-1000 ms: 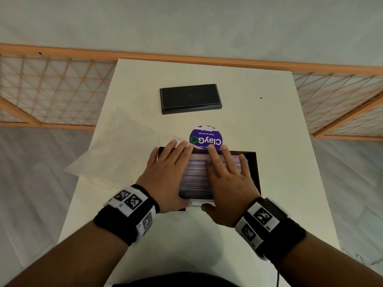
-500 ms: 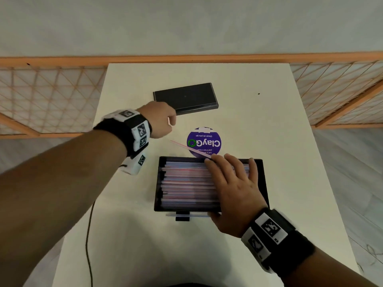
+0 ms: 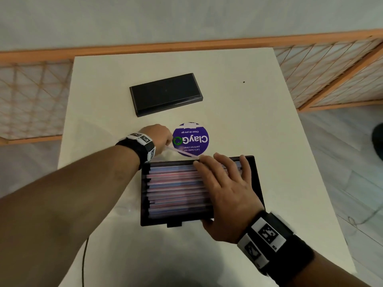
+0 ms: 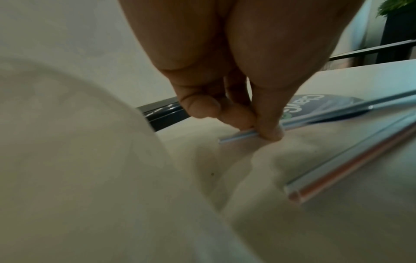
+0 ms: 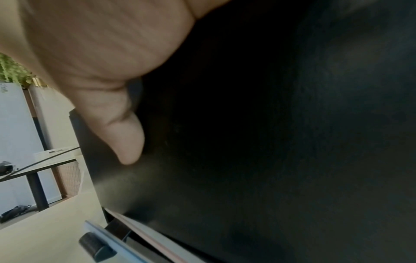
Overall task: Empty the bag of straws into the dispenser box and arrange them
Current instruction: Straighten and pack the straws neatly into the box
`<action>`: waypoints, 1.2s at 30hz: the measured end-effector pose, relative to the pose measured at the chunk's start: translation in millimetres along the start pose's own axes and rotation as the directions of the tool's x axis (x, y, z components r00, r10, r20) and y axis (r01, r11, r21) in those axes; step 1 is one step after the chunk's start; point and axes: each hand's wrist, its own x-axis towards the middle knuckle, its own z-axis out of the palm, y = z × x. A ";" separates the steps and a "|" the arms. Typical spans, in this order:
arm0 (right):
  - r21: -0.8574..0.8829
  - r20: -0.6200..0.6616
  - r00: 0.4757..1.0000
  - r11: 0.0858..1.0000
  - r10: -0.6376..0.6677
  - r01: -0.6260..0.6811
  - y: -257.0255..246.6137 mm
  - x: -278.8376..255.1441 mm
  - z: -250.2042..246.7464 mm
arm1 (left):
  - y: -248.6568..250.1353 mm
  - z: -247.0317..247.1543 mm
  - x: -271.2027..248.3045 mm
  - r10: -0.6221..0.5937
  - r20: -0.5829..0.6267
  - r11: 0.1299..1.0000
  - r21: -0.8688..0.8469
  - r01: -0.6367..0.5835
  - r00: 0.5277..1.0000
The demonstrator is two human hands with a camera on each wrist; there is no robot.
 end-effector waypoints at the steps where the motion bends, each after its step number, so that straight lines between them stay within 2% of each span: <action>1: 0.004 -0.001 1.000 1.000 0.001 -0.001 0.1 -0.1 0.0 | 0.1 1.2 -1.1 0.000 0.003 1.000 0.004 0.000 1.000; 3: 0.018 -0.006 1.000 1.000 0.004 -0.004 0.0 -1.0 0.3 | -1.0 3.1 -3.9 0.002 -0.011 1.000 0.006 -0.002 1.000; 7: 0.009 -0.001 1.000 1.000 0.012 -0.012 0.1 -2.3 2.5 | -10.8 -21.7 -24.2 -0.043 -0.067 0.993 -0.113 0.035 0.997; 9: 0.010 0.002 1.000 1.000 0.008 -0.008 0.0 -3.1 2.5 | -17.1 -44.9 -42.1 -0.068 -0.146 0.981 -0.191 0.039 0.987; 11: 0.063 -0.024 1.000 0.998 -0.010 0.011 0.1 -5.3 -1.1 | -16.8 -70.3 -66.8 -0.090 -0.272 0.965 -0.262 0.016 0.958; 14: 0.266 -0.209 0.978 0.961 -0.020 0.076 6.6 -11.9 -18.5 | -2.9 -105.8 -114.7 -0.103 -0.457 0.946 -0.320 -0.055 0.883; 16: 0.342 -0.371 0.928 0.932 0.016 0.121 17.3 -16.8 -35.1 | 14.2 -117.2 -146.7 -0.060 -0.515 0.938 -0.321 -0.127 0.855; 18: 0.367 -0.479 0.875 0.921 0.064 0.134 30.8 -22.1 -48.1 | 33.7 -112.5 -170.3 0.021 -0.498 0.939 -0.289 -0.189 0.867; 21: 0.378 -0.555 0.824 0.917 0.113 0.129 44.6 -28.4 -58.5 | 60.6 -80.9 -182.5 0.091 -0.382 0.952 -0.237 -0.193 0.920; 25: 0.337 -0.592 0.803 0.927 0.072 0.165 39.0 -38.9 -60.6 | 77.4 -42.4 -181.9 0.032 -0.245 0.972 -0.220 -0.088 0.969; 28: 0.305 -0.537 0.843 0.921 -0.044 0.242 19.5 -51.0 -48.3 | 74.4 -34.7 -185.4 -0.023 -0.240 0.973 -0.227 -0.033 0.970; 30: 0.273 -0.434 0.887 0.914 -0.160 0.299 5.4 -58.1 -29.4 | 70.7 -33.9 -188.3 -0.055 -0.267 0.968 -0.249 -0.014 0.962; 31: 0.251 -0.344 0.916 0.920 -0.206 0.302 -1.3 -60.0 -18.7 | 69.6 -33.6 -189.7 -0.054 -0.260 0.966 -0.259 -0.016 0.964; 33: 0.139 -0.059 0.975 0.965 -0.214 0.220 -13.6 -58.9 5.3 | 68.1 -32.6 -192.9 -0.026 -0.231 0.961 -0.274 -0.040 0.973; 34: 0.051 0.088 0.982 0.985 -0.166 0.162 -17.9 -56.7 18.1 | 67.4 -31.5 -194.9 -0.026 -0.230 0.955 -0.295 -0.044 0.973; 36: -0.119 0.210 0.975 0.988 -0.074 0.100 -21.1 -50.0 41.3 | 64.9 -30.6 -200.0 -0.053 -0.283 0.942 -0.332 -0.046 0.958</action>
